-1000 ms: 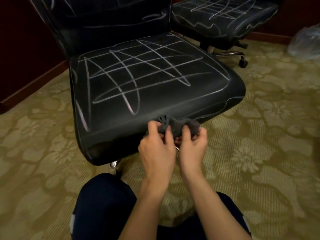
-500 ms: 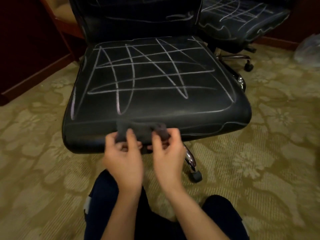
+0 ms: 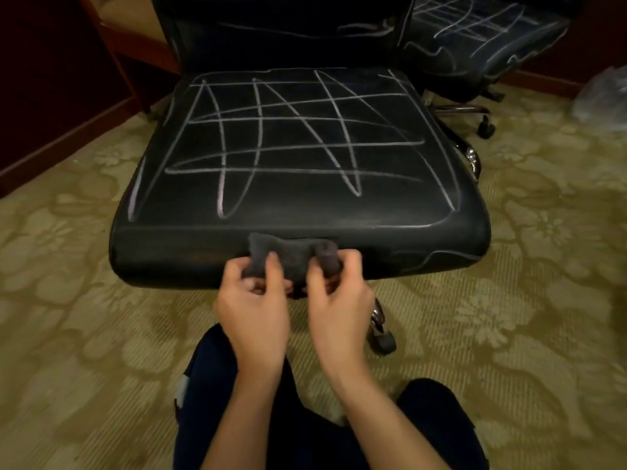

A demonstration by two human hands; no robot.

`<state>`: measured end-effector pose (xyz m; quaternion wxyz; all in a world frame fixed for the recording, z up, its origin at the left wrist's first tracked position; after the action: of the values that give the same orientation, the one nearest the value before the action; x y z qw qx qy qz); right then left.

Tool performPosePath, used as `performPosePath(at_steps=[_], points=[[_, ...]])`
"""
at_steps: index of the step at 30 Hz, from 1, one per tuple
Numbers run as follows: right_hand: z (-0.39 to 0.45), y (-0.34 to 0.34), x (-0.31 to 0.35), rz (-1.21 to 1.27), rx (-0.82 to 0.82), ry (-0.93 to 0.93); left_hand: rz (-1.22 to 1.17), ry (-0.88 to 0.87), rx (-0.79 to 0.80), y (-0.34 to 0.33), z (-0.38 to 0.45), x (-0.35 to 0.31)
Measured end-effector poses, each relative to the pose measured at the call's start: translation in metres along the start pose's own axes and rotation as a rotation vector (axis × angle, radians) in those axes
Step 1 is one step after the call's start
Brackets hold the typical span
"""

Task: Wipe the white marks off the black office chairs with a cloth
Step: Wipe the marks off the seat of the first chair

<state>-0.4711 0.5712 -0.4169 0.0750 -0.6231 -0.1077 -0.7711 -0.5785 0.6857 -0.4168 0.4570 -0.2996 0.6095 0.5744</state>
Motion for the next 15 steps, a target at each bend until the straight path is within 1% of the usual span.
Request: performPosePath(at_steps=[2,4,6,9,11,13,15], points=[[-0.003,-0.012,0.003,0.021,0.096,-0.024,0.006,0.023,-0.073,0.008,0.004,0.005],[-0.002,-0.005,0.002,0.07,0.127,-0.054,-0.001,0.02,-0.11,0.005,-0.001,0.001],[0.009,0.028,-0.003,0.105,0.028,-0.06,-0.018,-0.014,-0.041,-0.019,-0.016,-0.011],[0.028,0.103,-0.015,0.092,-0.242,-0.061,0.015,-0.157,0.164,-0.073,-0.053,-0.042],[0.035,0.133,-0.018,0.071,-0.358,-0.071,0.062,-0.254,0.294,-0.1,-0.071,-0.06],[0.034,0.135,-0.016,0.034,-0.402,-0.046,0.076,-0.296,0.333,-0.107,-0.073,-0.064],[0.027,0.117,-0.013,-0.003,-0.395,-0.022,0.07,-0.308,0.276,-0.093,-0.062,-0.055]])
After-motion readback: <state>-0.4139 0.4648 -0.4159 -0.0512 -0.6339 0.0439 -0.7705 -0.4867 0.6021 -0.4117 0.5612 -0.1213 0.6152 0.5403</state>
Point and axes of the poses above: each hand's wrist, its own z-axis towards the middle knuckle, its own y-axis out of the back of the hand, x = y × z, the point moved 8 cm from there along z, towards the middle knuckle, and after that the axes turned 15 degrees about z, right-handed, at the moved point
